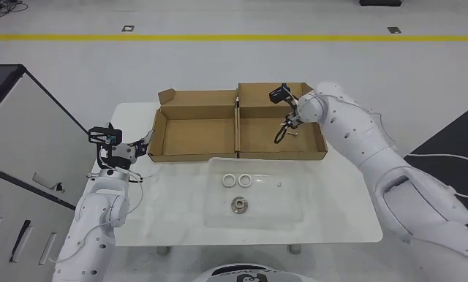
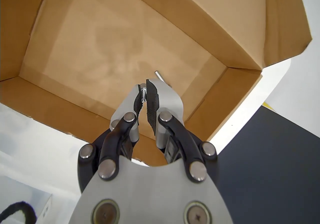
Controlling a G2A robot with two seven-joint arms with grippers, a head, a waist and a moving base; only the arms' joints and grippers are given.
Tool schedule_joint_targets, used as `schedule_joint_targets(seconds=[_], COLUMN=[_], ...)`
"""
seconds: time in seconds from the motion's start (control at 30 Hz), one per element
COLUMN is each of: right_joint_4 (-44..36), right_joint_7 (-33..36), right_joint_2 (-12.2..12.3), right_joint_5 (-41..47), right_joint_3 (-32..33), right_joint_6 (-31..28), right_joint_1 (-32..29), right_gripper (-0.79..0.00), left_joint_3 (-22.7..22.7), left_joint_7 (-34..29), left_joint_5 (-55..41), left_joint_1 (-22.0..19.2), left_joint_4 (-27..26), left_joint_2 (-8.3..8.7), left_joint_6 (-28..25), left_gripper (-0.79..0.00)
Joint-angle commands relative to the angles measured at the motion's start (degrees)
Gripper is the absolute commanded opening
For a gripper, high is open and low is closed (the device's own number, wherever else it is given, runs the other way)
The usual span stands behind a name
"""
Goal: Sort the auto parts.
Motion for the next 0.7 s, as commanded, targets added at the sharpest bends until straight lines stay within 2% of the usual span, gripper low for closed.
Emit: schedule_joint_targets(seconds=[0.0,0.67], right_joint_4=[1.2,10.2], right_joint_7=[-0.2,0.1], right_joint_2=[-0.6,-4.8], right_joint_5=[-0.4,-2.3], right_joint_3=[-0.7,-4.2], right_joint_6=[0.1,-0.5], right_joint_1=[0.1,0.8], right_gripper=[-0.785,-0.785], left_joint_3=[0.0,0.0], left_joint_7=[0.0,0.0], left_joint_5=[0.0,0.0], left_joint_1=[0.0,0.0], left_joint_4=[0.0,0.0], left_joint_2=[0.0,0.0], left_joint_6=[0.0,0.0], left_gripper=[0.0,0.0])
